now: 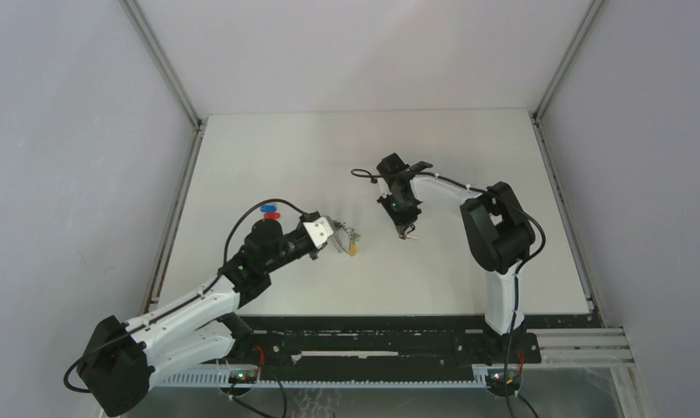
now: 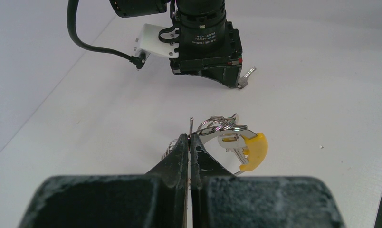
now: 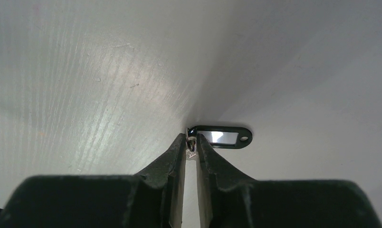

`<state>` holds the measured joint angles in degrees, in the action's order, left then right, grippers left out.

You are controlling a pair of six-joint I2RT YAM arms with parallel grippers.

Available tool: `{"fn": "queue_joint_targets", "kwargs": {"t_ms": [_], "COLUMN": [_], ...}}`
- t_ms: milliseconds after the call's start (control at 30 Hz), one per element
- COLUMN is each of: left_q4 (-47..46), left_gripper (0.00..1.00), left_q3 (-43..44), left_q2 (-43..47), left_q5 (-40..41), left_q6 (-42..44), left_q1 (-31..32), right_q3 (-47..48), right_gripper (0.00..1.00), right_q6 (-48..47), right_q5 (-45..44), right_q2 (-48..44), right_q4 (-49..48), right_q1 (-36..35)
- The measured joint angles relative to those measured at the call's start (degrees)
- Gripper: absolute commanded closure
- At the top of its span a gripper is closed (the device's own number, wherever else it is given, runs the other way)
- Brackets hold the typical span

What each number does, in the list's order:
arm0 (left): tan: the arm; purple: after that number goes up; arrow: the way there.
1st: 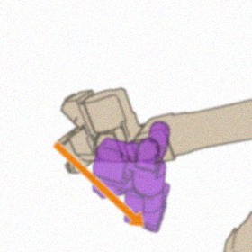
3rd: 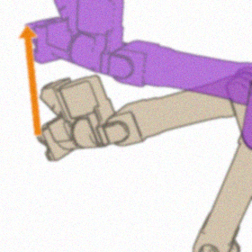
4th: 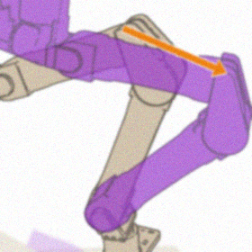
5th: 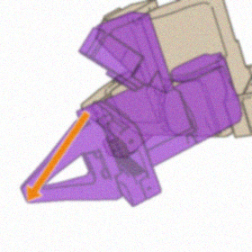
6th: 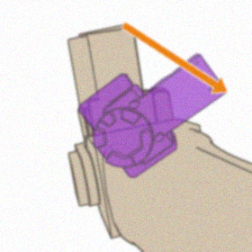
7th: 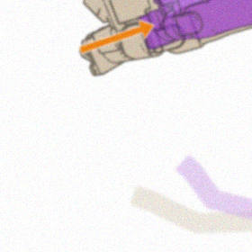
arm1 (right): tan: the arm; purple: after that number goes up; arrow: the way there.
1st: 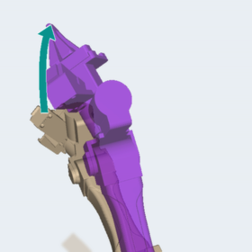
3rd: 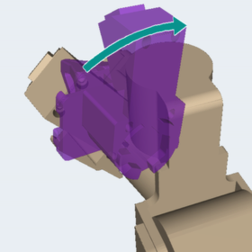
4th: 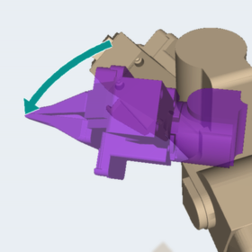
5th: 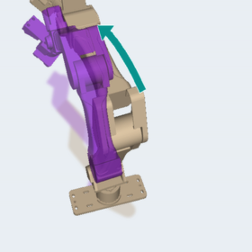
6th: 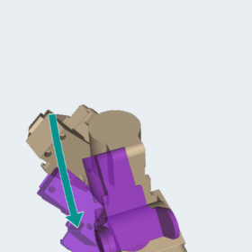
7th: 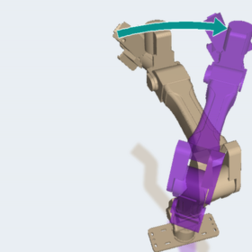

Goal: Put the keys on the keyring

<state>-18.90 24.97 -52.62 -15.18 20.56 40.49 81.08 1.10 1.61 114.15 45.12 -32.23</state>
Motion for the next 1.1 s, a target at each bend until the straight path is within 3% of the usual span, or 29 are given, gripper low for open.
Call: {"fn": "queue_joint_targets", "kwargs": {"t_ms": [1100], "left_q4": [0.0], "left_gripper": [1.0], "left_q3": [0.0], "left_q2": [0.0], "left_q5": [0.0], "left_q6": [0.0], "left_q1": [0.0], "right_q3": [-0.04], "right_gripper": [0.9], "right_q6": [-0.04], "right_q5": [-1.03], "right_q2": [-0.94], "right_q4": [0.92], "right_q1": [0.0]}}
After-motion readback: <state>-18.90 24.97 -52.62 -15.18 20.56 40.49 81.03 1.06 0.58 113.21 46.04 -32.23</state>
